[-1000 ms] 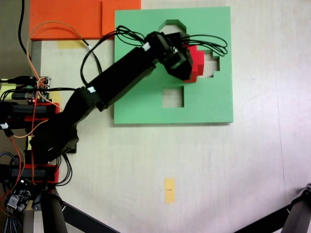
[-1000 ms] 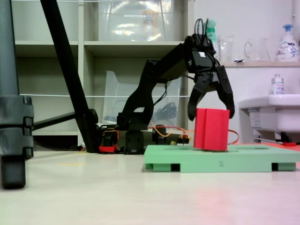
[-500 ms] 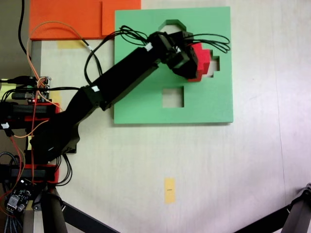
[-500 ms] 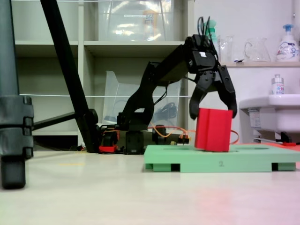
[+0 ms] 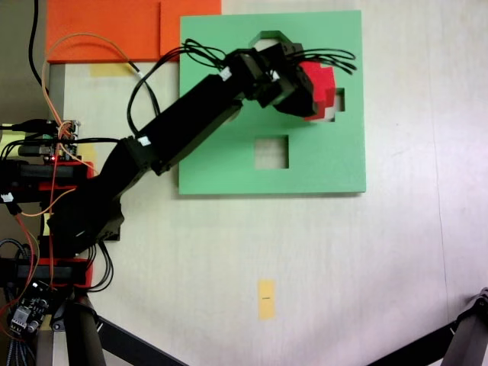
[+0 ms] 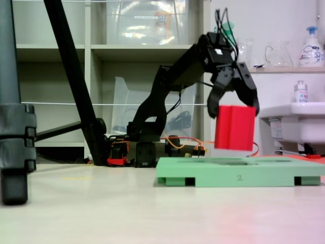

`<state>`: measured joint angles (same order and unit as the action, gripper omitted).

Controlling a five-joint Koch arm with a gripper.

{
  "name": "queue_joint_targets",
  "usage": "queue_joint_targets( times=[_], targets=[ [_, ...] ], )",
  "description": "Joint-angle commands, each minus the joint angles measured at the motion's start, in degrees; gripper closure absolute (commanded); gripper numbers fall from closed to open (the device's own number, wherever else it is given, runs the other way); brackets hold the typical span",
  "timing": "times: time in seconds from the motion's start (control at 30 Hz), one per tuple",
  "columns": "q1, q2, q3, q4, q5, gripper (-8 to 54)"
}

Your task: Put the cross columnar block into the corresponding hole

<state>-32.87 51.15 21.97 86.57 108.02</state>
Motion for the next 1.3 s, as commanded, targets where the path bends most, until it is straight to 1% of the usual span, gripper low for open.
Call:
queue_joint_targets(
  times=[0.0,0.17,0.5,0.9,1.1,1.27],
  targets=[
    [-0.6,5.0,-3.2,-4.2,1.1,14.1],
    [0.2,4.2,-3.2,-4.4,2.3,14.2],
    [0.8,-2.0,-3.1,-5.0,8.4,14.1],
    [1.4,-4.9,-3.1,-10.6,6.0,14.1],
    [0.4,-7.9,-3.2,-12.7,3.0,14.0],
    [-0.4,-9.8,-3.1,-12.7,3.0,13.8]
  ],
)
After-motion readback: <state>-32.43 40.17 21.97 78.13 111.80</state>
